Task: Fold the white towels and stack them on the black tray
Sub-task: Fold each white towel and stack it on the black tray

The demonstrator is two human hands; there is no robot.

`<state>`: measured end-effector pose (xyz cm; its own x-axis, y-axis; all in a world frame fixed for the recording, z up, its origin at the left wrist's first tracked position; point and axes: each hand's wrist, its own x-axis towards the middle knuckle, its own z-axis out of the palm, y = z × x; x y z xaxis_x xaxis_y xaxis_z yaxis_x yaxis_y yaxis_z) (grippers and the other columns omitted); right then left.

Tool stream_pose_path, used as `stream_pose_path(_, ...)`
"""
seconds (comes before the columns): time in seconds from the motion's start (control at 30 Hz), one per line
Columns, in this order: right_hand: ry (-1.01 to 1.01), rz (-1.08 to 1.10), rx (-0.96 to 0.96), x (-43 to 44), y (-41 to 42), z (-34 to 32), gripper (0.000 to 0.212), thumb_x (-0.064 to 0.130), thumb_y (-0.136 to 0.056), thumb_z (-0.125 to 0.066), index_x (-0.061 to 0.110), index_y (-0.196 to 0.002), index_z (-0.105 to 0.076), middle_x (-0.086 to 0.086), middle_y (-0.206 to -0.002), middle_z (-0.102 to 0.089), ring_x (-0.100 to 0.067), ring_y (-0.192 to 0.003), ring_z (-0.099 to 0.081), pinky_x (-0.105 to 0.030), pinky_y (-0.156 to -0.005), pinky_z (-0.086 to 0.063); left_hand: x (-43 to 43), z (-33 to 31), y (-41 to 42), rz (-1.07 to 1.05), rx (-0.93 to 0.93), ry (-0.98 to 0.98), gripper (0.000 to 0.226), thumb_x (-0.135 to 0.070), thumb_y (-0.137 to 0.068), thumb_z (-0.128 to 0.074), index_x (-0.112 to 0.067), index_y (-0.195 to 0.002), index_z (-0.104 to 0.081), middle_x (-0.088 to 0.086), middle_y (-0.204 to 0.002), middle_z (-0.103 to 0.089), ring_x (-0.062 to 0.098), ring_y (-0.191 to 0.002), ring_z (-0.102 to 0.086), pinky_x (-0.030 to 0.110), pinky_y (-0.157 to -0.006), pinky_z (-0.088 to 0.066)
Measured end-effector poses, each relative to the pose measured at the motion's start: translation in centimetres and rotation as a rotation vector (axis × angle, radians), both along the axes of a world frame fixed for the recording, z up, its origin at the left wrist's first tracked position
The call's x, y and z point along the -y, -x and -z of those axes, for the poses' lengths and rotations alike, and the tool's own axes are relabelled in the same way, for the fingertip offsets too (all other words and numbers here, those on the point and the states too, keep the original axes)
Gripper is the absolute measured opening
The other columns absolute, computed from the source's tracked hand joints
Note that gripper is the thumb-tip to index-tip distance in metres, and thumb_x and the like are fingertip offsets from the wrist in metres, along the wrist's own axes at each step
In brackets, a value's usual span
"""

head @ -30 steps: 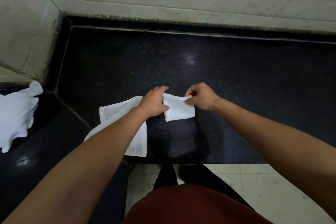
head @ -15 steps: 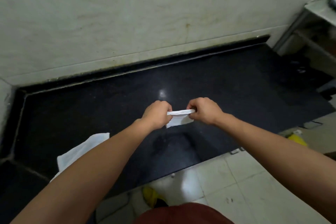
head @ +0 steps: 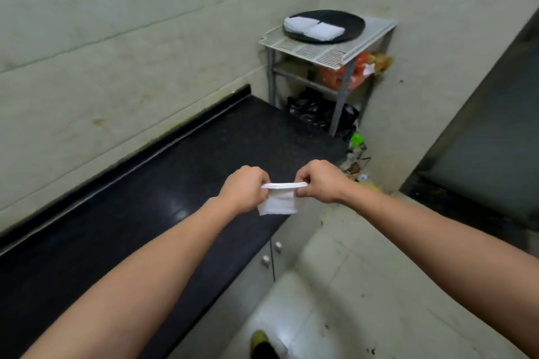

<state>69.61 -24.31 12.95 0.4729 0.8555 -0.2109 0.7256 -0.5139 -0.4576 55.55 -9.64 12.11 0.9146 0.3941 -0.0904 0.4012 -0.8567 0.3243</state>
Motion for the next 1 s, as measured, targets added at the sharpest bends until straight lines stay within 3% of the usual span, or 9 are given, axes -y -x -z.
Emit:
stream_pose_path(0.3, -0.049, 0.277, 0.076, 5.7, -17.1, -0.7, 0.01, 0.025, -0.073, -0.071, 0.03, -0.069, -0.064, 0.011, -0.062, -0.055, -0.015, -0.071, -0.056, -0.03, -0.061, -0.045, 2.6, -0.8, -20.8, 0.282, 0.024, 0.003, 0.013, -0.022, -0.083, -0.057, -0.024, -0.087, -0.069, 0.002, -0.088, -0.069, 0.026, -0.083, -0.062, 0.035, -0.064, -0.049)
stream_pose_path(0.47, -0.1, 0.372, 0.116, 6.4, -26.9, -3.2, 0.005, 0.018, -0.077, -0.071, 0.023, -0.076, -0.069, 0.002, -0.07, -0.059, -0.017, -0.07, -0.053, -0.028, -0.058, -0.035, 2.5, -2.8, -32.2, 0.389, 0.082, -0.019, 0.009, -0.023, -0.084, -0.058, -0.027, -0.076, -0.061, 0.002, -0.082, -0.067, 0.026, -0.079, -0.061, 0.038, -0.063, -0.05)
stream_pose_path(0.57, -0.118, 0.425, 0.176, 6.6, -32.0, -4.8, 0.008, 0.023, -0.08, -0.069, 0.018, -0.075, -0.064, -0.001, -0.074, -0.062, -0.022, -0.072, -0.056, -0.034, -0.061, -0.044, 2.0, -4.7, -38.0, 0.437, 0.125, -0.049, 0.007, -0.026, -0.085, -0.059, -0.024, -0.079, -0.06, 0.003, -0.08, -0.066, 0.027, -0.079, -0.061, 0.036, -0.06, -0.046)
stream_pose_path(0.7, -0.145, 0.445, 0.227, 6.3, -38.3, -6.0, 0.014, 0.027, -0.08, -0.067, 0.013, -0.08, -0.066, -0.005, -0.077, -0.064, -0.027, -0.074, -0.059, -0.04, -0.064, -0.047, 1.2, -6.4, -44.5, 0.461, 0.17, -0.075, 0.01, -0.029, -0.084, -0.06, -0.021, -0.084, -0.064, 0.003, -0.083, -0.067, 0.027, -0.084, -0.061, 0.035, -0.063, -0.046)
stream_pose_path(0.87, -0.246, 0.411, 0.25, 4.3, -47.0, -6.5, 0.014, 0.025, -0.078, -0.068, 0.028, -0.07, -0.057, 0.006, -0.071, -0.055, -0.02, -0.072, -0.054, -0.033, -0.06, -0.04, -0.7, -7.0, -52.2, 0.436, 0.23, -0.12, 0.011, -0.033, -0.083, -0.061, -0.026, -0.076, -0.056, 0.006, -0.085, -0.068, 0.03, -0.087, -0.062, 0.035, -0.067, -0.045)
stream_pose_path(1.0, -0.319, 0.311, 0.244, 1.0, -55.0, -6.8, 0.005, 0.025, -0.077, -0.069, 0.02, -0.078, -0.068, -0.002, -0.078, -0.066, -0.026, -0.078, -0.06, -0.038, -0.065, -0.049, -2.8, -7.6, -58.1, 0.325, 0.264, -0.148, 0.011, -0.033, -0.081, -0.061, -0.022, -0.081, -0.062, 0.006, -0.083, -0.067, 0.03, -0.083, -0.062, 0.035, -0.065, -0.045)
